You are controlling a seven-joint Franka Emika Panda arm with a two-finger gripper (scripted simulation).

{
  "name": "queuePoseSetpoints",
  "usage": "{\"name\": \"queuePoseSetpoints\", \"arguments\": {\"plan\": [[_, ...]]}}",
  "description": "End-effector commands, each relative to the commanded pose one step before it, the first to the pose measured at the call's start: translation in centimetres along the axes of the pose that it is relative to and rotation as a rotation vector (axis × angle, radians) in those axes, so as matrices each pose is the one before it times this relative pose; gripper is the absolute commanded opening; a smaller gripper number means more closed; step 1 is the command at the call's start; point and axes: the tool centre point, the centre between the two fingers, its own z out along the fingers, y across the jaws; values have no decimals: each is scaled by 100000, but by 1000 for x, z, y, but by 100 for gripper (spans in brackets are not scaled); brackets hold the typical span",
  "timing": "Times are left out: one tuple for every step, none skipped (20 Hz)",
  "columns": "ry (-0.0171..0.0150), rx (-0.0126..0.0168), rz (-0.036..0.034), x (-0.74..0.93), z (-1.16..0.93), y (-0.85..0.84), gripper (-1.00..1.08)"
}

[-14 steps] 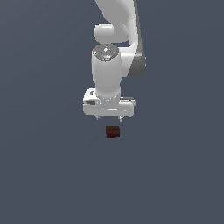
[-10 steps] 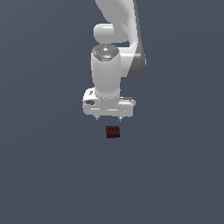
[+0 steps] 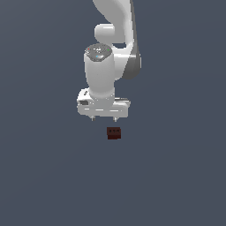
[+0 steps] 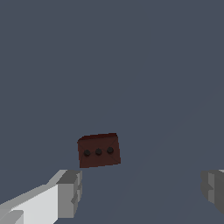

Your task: Pick up the object and move it to a goal position.

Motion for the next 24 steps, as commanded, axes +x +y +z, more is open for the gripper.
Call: {"name": "queuePoseSetpoints", "arguments": {"plan": [[-6, 23, -16, -3, 12, -98, 100], [-14, 35, 336, -3, 28, -47, 100], [-20, 25, 516, -5, 42, -19, 100], [-25, 21, 662, -8, 55, -15, 100], [-30, 25, 798, -10, 66, -18, 100], [-36, 34, 925, -11, 77, -27, 100], [-41, 43, 1043, -13, 86, -40, 100], [-47, 51, 1166, -15, 96, -49, 100], [-52, 56, 1288, -17, 106, -55, 100], [-57, 58, 1404, -20, 116, -60, 100], [-63, 59, 1539, -23, 127, -60, 100], [-69, 60, 1671, -26, 137, -62, 100], [-74, 62, 1795, -29, 148, -67, 100], [-80, 63, 1926, -33, 158, -71, 100], [-86, 64, 2054, -37, 168, -75, 100], [-92, 63, 2184, -41, 179, -78, 100], [-97, 62, 2317, -46, 189, -80, 100], [-103, 60, 2450, -50, 200, -83, 100], [-108, 57, 2582, -56, 210, -85, 100], [-110, 52, 2646, -59, 214, -83, 100], [-109, 45, 2647, -62, 214, -81, 100], [-108, 39, 2648, -64, 214, -78, 100], [-106, 32, 2648, -66, 213, -75, 100], [-105, 26, 2650, -68, 213, -71, 100]]}}
